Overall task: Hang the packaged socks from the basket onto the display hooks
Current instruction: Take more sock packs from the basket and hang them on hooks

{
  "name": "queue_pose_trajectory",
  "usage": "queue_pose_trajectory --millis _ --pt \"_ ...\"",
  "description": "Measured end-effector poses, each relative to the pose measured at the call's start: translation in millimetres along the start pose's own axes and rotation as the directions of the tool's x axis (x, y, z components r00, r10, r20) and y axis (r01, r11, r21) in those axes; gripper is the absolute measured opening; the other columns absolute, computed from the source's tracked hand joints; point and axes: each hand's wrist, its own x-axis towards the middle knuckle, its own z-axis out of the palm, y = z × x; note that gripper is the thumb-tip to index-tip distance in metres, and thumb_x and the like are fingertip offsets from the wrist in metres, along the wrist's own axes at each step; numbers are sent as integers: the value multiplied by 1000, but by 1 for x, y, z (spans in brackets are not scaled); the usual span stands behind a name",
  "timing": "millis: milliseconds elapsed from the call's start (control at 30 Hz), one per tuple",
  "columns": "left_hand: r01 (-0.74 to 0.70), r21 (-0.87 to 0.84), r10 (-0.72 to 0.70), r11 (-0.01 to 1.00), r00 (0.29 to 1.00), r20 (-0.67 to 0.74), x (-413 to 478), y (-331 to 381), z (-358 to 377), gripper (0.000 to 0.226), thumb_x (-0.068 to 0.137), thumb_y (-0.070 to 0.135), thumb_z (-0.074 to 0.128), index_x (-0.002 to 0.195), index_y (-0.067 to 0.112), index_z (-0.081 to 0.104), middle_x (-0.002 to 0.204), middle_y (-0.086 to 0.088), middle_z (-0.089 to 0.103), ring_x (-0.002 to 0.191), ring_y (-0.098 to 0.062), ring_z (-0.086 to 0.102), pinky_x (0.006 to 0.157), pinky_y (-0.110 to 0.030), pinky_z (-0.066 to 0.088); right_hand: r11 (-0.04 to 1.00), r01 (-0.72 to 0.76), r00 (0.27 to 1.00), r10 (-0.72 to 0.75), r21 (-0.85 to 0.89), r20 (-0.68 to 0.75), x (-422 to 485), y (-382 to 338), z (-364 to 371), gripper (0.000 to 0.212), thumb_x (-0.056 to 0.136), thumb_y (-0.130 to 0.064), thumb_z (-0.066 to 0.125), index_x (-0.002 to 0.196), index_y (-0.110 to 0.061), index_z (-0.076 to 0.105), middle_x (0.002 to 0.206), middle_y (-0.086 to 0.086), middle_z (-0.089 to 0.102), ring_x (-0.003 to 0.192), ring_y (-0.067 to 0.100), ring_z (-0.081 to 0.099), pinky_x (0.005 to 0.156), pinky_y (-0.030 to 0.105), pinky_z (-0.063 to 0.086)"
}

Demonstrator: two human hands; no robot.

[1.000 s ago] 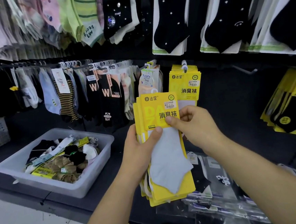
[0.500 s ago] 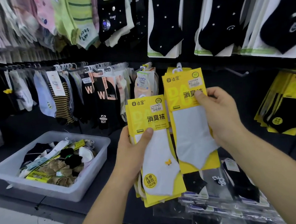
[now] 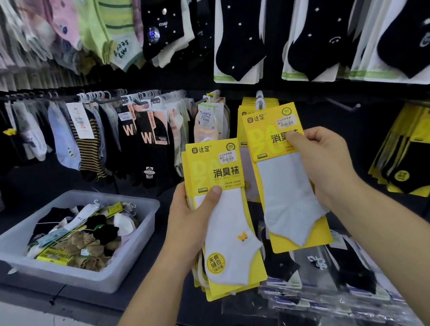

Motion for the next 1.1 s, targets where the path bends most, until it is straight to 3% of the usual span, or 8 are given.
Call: queue_pose_trajectory --millis 233,367,433,567,700,800,967,1100 --pt "-6 9 6 1000 1000 2 0 2 0 35 71 59 85 100 48 69 114 7 81 102 -20 80 88 -50 65 999 -42 999 42 -26 13 18 19 20 16 91 -26 73 81 -17 65 79 -2 72 73 10 67 62 26 53" --pt "-9 13 9 1000 1000 0 2 2 2 38 69 60 85 101 46 69 114 5 81 103 -22 80 92 -56 63 992 -107 994 107 -60 0 35 28 33 17 91 -27 73 85 -12 67 91 8 74 86 25 72 78 44 61" --pt "-4 14 4 1000 1000 -2 3 2 3 38 68 61 85 99 47 69 113 5 81 103 -22 80 93 -57 63 985 -141 990 139 -103 -25 42 31 36 23 89 -33 75 88 -11 67 94 9 73 86 23 69 81 46 59" --pt "7 7 -7 1000 1000 6 3 1 5 37 69 63 85 100 48 69 115 5 81 104 -23 80 93 -58 62 969 -109 988 81 -221 -133 34 35 33 35 86 -47 73 93 -14 60 89 0 62 82 16 59 60 28 44" --pt "12 19 -12 1000 1000 0 3 -1 8 38 68 64 85 99 49 68 114 5 81 103 -22 80 92 -57 63 989 -47 993 62 -143 99 -6 30 36 43 85 -52 71 85 -10 64 81 7 64 74 15 60 66 35 50" --pt "6 28 -6 1000 1000 -7 1 -3 12 38 69 63 86 99 48 68 113 4 81 102 -22 80 90 -56 64 989 0 961 40 -146 274 -31 23 41 45 79 -54 76 78 -11 64 69 1 62 62 8 58 55 27 49" --pt "15 -8 -15 1000 1000 4 -3 -2 14 45 68 63 86 104 44 69 113 3 81 103 -24 80 84 -48 65 987 -15 948 64 -158 311 -38 22 40 34 84 -34 79 84 -5 62 82 20 69 63 16 59 60 35 52" --pt "48 -81 -46 996 999 23 -4 -1 14 66 70 61 85 123 28 64 118 3 80 108 -22 79 91 -49 62 985 -169 935 167 -23 313 -32 26 29 22 90 -23 74 83 -9 58 84 11 76 73 20 71 61 32 56"
